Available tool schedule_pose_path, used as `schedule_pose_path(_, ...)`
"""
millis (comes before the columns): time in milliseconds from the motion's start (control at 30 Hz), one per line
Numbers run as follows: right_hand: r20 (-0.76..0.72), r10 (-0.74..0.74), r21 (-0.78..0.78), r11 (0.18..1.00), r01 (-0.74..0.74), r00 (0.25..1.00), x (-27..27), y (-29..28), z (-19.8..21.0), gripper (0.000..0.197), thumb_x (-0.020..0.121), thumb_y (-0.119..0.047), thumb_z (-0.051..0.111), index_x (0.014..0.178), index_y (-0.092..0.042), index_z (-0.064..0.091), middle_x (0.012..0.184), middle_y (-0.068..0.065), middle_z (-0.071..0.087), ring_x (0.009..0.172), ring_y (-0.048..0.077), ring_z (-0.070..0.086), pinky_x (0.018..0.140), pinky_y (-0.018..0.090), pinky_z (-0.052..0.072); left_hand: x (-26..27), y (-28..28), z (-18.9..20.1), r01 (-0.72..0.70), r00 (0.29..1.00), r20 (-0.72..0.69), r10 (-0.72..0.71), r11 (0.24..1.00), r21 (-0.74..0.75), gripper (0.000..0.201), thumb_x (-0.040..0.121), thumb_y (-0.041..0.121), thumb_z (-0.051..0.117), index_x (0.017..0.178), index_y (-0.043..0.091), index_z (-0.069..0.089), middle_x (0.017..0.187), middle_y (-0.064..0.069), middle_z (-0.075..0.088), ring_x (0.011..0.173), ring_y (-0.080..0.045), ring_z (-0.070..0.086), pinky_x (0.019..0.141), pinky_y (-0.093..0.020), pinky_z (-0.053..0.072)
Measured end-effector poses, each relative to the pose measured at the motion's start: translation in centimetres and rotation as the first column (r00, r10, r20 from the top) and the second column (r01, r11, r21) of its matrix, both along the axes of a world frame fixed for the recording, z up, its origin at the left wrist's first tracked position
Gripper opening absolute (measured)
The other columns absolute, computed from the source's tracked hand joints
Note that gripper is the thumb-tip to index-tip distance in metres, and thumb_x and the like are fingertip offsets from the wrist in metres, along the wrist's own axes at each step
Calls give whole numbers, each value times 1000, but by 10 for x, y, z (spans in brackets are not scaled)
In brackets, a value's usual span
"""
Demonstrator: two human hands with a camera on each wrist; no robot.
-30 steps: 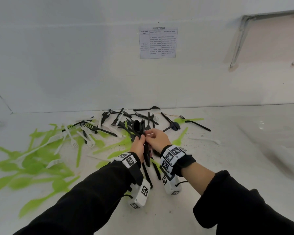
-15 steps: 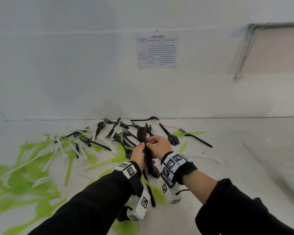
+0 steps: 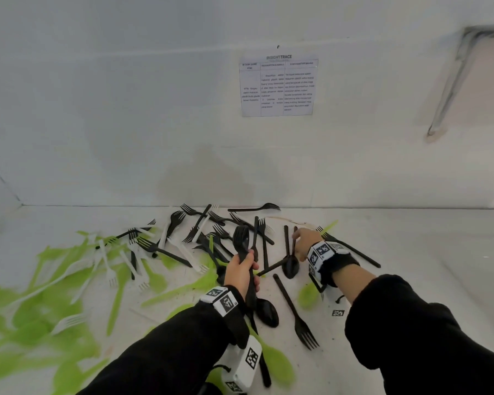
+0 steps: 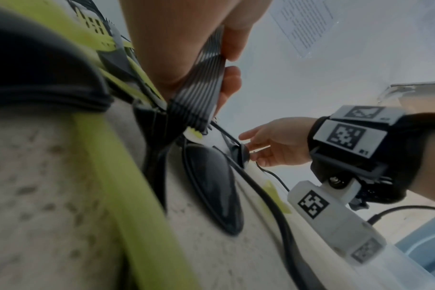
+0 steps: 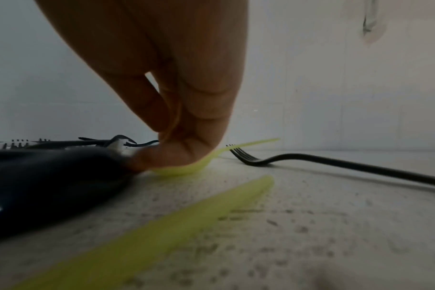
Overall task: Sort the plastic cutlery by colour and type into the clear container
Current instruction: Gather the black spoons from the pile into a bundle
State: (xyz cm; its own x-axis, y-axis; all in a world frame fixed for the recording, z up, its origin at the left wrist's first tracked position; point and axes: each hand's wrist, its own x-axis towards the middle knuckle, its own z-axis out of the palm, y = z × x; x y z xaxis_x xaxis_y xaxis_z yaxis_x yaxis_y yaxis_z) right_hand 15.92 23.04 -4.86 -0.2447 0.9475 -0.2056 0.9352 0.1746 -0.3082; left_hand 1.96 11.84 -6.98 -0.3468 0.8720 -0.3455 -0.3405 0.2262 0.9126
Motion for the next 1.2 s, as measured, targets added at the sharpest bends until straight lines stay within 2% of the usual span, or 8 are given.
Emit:
schedule_pose_path(167,92,210,53,975,-215,973,0,13,-7,59,88,9,39,132,-28,52,140,8,37,127,27,41,107,30,34,-2,4,-2,-33,999,37,34,999,-20,13,98,16,46,87,16,53,67,-3,45,31,-11,38,35,-19,33)
schedule_pose_path(333,332,449,94,859,-503,829,-5,19,-1,41,92,-6,44,120,-32,60,146,-5,33,132,21,31,106,36,28,-3,4,-3,-55,994,98,57,998,-26,15,98,15,46,84,15,52,65,-3,44,30,-11,37,35,-18,31)
schedule_pose_path(467,358,609,9,756,-654,708,-8,17,-3,59,84,3,46,127,-37,52,145,-10,34,132,18,29,106,37,25,-4,3,-4,-68,991,112,69,998,-18,15,98,12,43,88,16,54,65,-3,43,30,-11,36,35,-17,31)
schedule_pose_path(633,441,582,92,728,-679,684,-9,8,-3,29,90,-25,54,117,-36,60,132,-6,43,123,22,35,101,38,26,-3,2,-6,-68,992,105,69,998,-8,15,98,12,44,88,16,54,65,-3,43,31,-12,38,36,-19,32)
schedule_pose_path(733,485,552,126,723,-679,678,-11,5,0,34,87,-15,54,114,-34,62,135,-8,42,126,21,32,103,42,22,-2,1,-6,-68,992,108,69,998,-6,14,98,12,44,90,16,54,64,-3,44,30,-11,38,36,-18,32)
schedule_pose_path(833,455,664,48,647,-761,593,-14,0,2,48,80,-11,54,121,-36,57,139,-10,41,126,19,33,101,39,24,-2,0,-6,-74,991,109,74,997,-2,13,98,12,44,89,15,54,65,-3,43,30,-11,38,35,-18,32)
schedule_pose_path(1000,443,682,20,641,-767,582,-20,-6,-2,35,87,-13,57,119,-26,59,127,-6,55,123,19,40,97,39,24,-2,-2,-7,-83,991,107,83,997,-6,12,97,12,45,89,14,54,66,-3,43,31,-12,38,36,-19,32)
schedule_pose_path(1200,469,666,23,647,-762,579,-15,-9,2,23,93,-23,52,113,-25,61,127,-9,53,125,18,34,102,43,19,-4,-5,-5,-88,990,106,89,996,-14,10,97,15,47,90,13,55,65,-3,44,31,-12,39,35,-19,32)
